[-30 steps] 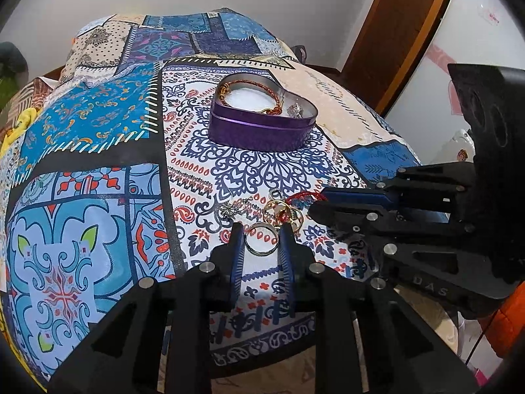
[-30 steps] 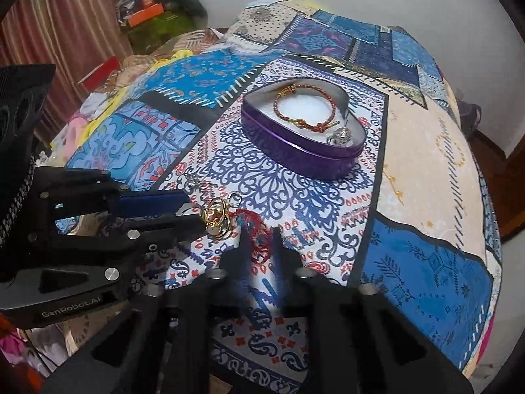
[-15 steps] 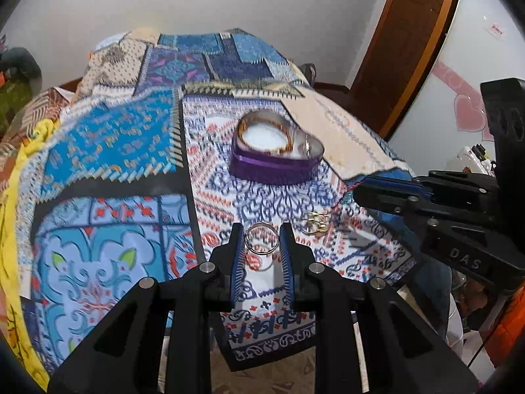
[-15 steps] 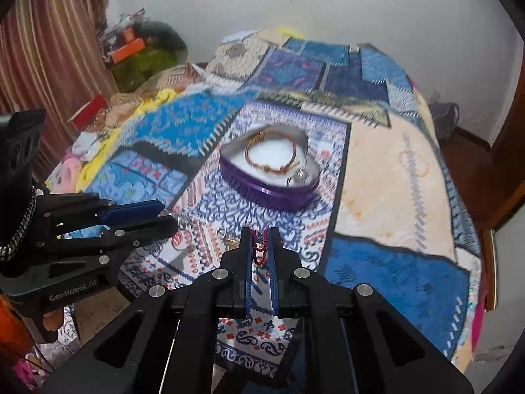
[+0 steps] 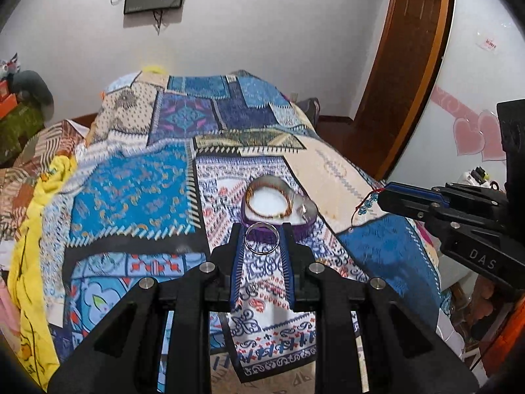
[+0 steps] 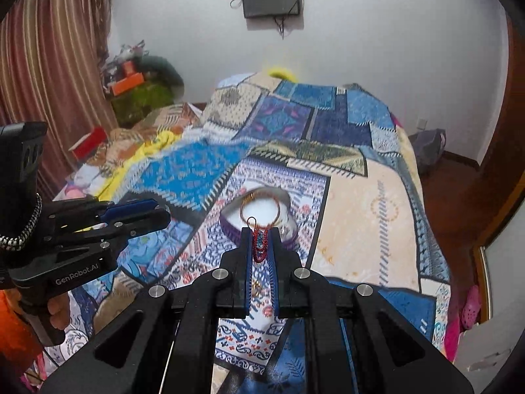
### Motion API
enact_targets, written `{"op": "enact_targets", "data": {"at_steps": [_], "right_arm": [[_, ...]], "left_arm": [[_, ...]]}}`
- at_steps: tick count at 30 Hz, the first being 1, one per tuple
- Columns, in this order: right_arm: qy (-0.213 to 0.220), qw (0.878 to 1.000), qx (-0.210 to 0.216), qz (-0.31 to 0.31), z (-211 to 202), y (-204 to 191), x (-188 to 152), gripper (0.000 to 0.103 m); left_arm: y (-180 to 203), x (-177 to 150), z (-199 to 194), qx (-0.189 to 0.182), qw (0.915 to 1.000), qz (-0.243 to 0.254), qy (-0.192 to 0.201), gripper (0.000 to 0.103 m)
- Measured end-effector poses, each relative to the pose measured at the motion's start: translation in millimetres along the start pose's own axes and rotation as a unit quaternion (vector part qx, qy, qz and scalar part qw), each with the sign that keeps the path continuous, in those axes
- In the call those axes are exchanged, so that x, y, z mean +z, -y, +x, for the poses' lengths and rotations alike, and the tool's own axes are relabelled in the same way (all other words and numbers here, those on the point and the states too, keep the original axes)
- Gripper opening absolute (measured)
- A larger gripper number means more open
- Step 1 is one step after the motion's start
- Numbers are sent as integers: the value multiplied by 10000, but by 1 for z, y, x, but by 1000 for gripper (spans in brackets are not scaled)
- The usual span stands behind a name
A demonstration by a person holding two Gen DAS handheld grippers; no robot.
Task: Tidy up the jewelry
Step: 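Drop the gold ring into the tin with the left tool while the right tool drops the bracelet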
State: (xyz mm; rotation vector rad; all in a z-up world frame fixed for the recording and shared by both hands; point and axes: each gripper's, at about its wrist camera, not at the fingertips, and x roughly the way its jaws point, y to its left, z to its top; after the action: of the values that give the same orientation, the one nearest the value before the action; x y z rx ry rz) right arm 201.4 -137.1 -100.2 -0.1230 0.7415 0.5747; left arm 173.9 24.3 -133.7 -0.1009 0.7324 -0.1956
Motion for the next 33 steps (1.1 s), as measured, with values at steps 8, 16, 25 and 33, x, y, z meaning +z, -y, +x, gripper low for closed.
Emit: {"op": "enact_targets", "data": {"at_steps": [8, 16, 25, 33], "right_arm": [[246, 9997, 35, 90, -1, 6, 16, 8], [288, 9994, 106, 145, 13, 11, 24, 8], [88, 9993, 233, 283, 41, 21, 27, 8], [-210, 9984, 412, 316, 67, 26, 29, 8]], "left_arm": [[-4, 19, 3, 39, 9998, 37, 170, 21], [-7, 34, 24, 24, 9998, 91, 169, 21], [-5, 36, 54, -29, 9998, 193, -11, 21], [-9, 34, 87, -186, 9990, 209, -337, 21]]}}
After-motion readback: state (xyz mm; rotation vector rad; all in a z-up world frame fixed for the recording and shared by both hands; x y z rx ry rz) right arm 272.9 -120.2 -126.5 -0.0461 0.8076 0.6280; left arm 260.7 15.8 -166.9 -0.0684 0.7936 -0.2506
